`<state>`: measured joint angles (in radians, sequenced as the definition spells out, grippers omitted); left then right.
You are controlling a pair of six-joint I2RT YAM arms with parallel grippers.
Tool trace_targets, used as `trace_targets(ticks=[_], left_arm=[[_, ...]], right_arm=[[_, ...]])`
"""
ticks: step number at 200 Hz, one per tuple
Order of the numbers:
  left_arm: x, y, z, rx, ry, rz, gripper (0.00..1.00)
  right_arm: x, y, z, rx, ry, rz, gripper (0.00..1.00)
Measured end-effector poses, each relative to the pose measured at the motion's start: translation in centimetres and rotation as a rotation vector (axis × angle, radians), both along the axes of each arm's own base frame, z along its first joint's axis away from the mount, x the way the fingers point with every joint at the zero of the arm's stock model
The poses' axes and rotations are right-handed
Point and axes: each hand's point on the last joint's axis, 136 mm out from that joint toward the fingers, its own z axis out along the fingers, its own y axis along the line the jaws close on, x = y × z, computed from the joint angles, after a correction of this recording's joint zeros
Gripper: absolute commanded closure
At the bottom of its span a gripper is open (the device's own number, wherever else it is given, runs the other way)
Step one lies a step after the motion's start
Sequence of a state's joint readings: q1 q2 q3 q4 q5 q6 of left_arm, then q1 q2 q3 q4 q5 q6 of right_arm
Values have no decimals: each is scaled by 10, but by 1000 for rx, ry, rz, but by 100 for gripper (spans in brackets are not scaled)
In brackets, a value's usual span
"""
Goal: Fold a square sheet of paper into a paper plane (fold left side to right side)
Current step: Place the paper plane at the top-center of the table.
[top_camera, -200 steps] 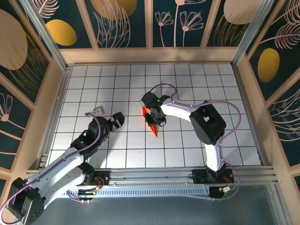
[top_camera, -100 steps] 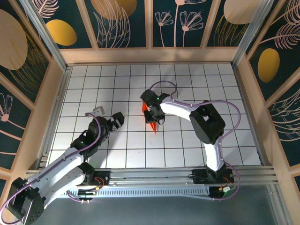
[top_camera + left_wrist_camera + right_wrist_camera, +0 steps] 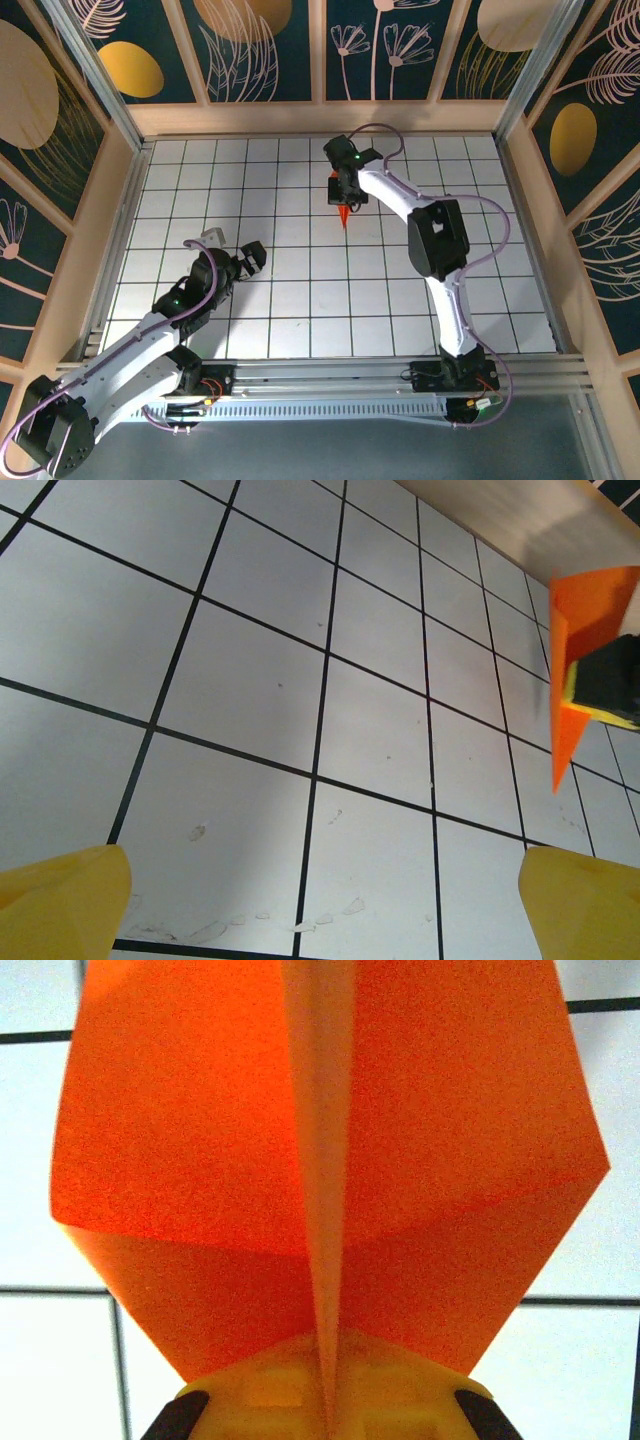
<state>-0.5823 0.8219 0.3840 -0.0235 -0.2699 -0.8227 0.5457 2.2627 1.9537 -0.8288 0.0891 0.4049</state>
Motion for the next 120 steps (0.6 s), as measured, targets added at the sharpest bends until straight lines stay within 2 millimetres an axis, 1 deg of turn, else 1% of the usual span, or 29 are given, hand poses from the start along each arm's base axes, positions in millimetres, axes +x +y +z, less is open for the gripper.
trace_targets(ticks=[25,42,84,120], left_arm=[[0,0,-2,3,6,0,1],[0,0,-3,5,11,-3,1],[-1,-2,-9,11,31,-9,1],[-1,-4,-15,10,54,-18,1]], right_arm=[[3,-8,-22,-37,58,-10,100],[3,-16,-31,-57,90,-16,100],[3,-30,-37,-85,126,-15,100],[1,-33,-39,-95,137,0,100]])
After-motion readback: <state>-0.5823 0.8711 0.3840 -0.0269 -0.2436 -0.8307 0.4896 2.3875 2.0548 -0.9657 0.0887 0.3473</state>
